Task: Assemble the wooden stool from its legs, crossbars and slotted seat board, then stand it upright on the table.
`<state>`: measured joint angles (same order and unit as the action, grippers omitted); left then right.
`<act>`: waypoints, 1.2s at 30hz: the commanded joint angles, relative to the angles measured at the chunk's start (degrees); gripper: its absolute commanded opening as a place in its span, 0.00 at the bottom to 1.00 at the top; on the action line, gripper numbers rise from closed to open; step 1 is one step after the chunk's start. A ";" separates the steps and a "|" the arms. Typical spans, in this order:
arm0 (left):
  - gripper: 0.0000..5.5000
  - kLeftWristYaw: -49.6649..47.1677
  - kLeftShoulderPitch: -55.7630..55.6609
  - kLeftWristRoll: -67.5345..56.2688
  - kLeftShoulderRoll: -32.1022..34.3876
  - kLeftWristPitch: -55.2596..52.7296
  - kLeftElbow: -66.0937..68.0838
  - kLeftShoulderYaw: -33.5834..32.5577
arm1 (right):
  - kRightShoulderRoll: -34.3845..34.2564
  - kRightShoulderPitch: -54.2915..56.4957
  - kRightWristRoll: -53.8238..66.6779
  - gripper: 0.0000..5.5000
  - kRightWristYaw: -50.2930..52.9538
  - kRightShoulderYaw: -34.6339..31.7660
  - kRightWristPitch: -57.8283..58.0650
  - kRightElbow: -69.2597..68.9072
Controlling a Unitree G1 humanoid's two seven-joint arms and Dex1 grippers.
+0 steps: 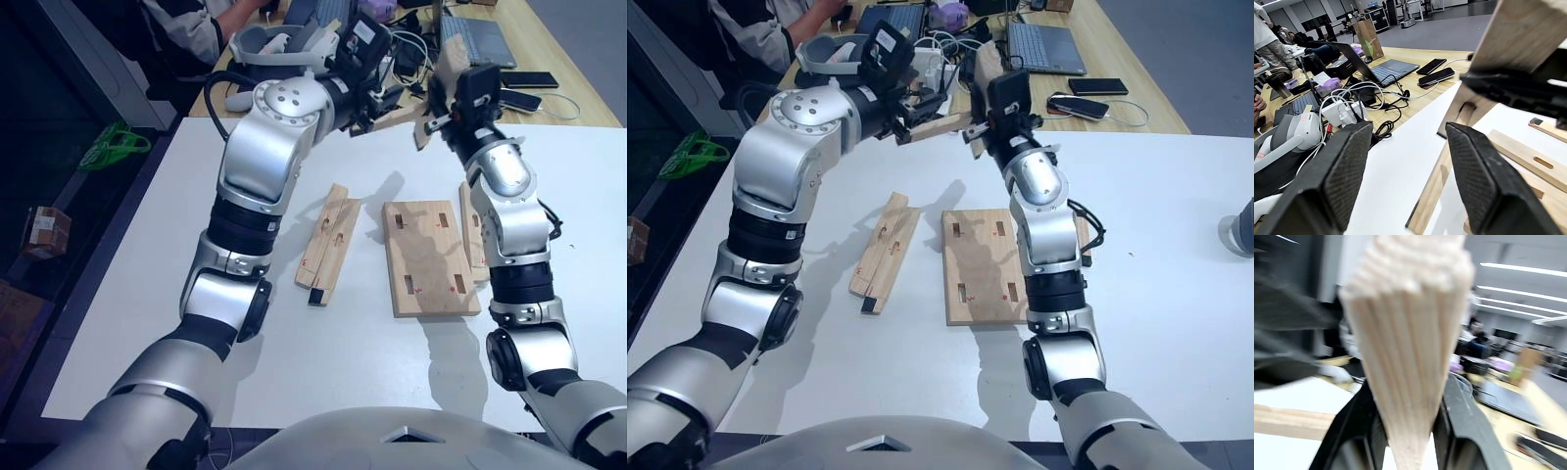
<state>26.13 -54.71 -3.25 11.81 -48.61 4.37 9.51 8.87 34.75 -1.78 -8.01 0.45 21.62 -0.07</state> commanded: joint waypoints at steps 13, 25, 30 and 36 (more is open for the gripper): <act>0.50 -11.53 6.42 -0.07 1.24 -0.63 5.56 -11.39 | -6.95 4.92 1.95 0.18 10.77 -8.72 57.34 -27.52; 0.50 -14.50 8.73 -1.42 0.54 -2.27 5.38 -12.65 | -2.79 1.18 3.28 0.18 7.03 -7.07 60.24 -29.92; 0.50 -14.75 8.82 -1.65 0.48 -2.62 5.18 -12.46 | -0.59 -1.03 2.86 0.18 5.90 -5.63 53.28 -26.70; 0.50 -14.87 8.92 -1.96 0.92 -2.95 4.70 -12.45 | -1.32 -3.82 3.21 0.18 5.98 -5.23 49.93 -25.32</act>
<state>11.51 -46.03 -5.14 12.44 -50.65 9.66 -3.10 7.79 32.68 0.96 -1.79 -4.83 71.20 -26.22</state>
